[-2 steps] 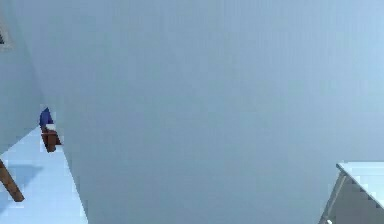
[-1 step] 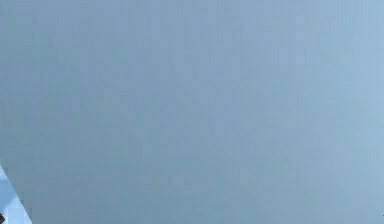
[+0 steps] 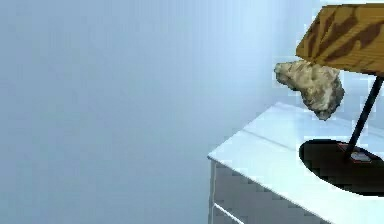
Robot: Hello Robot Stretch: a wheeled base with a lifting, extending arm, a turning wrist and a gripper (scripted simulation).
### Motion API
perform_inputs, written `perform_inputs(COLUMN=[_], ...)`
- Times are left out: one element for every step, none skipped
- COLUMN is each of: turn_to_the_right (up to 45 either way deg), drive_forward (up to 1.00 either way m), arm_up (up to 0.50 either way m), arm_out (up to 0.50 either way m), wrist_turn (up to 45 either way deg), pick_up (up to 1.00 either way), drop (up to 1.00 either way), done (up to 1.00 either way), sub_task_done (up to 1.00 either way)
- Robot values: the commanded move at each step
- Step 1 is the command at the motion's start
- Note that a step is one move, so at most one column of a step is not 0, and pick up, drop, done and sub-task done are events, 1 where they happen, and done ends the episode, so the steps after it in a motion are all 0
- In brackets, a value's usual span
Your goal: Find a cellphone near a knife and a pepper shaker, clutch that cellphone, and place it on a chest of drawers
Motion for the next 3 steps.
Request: perform_inputs(turn_to_the_right=[45.0,45.0,27.0], drive_forward=[0.0,0.0,0.0], arm_up=[0.0,0.0,0.0], arm_out=[0.0,0.0,0.0], wrist_turn=[0.0,0.0,0.0], pick_up=[0.0,0.0,0.0], drop=[0.0,0.0,0.0], done=[0.0,0.0,0.0], sub_task_done=[0.0,0.0,0.0])
